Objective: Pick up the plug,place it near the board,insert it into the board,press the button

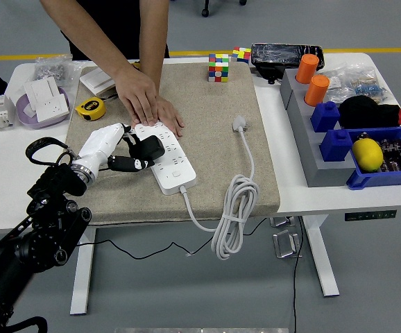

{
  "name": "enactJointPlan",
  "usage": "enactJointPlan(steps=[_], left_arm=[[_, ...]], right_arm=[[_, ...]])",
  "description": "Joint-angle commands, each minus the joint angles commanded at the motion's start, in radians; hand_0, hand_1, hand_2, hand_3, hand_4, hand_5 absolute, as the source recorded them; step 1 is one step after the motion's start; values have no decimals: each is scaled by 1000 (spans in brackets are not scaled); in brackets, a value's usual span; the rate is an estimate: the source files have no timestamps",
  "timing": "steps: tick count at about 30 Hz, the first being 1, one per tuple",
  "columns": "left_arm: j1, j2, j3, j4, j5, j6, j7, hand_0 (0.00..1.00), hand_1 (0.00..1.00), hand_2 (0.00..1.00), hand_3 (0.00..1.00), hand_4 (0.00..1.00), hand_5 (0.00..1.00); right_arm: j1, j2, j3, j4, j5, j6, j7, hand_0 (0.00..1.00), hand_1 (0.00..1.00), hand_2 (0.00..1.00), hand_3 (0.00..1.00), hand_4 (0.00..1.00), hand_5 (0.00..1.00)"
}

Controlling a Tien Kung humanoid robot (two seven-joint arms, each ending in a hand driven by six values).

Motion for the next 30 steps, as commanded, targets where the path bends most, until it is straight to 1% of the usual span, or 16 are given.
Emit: enactJointPlan(steps=[13,30], left_arm=[[-28,0,-12,63,0,9,-5,708,645,419,295,548,262],[-22,0,-4,67,0,14,-8,710,646,419,296,547,260]], right_arm=[[0,0,-2,0,3,0,0,859,860,832,836,998,998],[-4,0,-4,0,8,-1,1,859,860,832,836,998,998]])
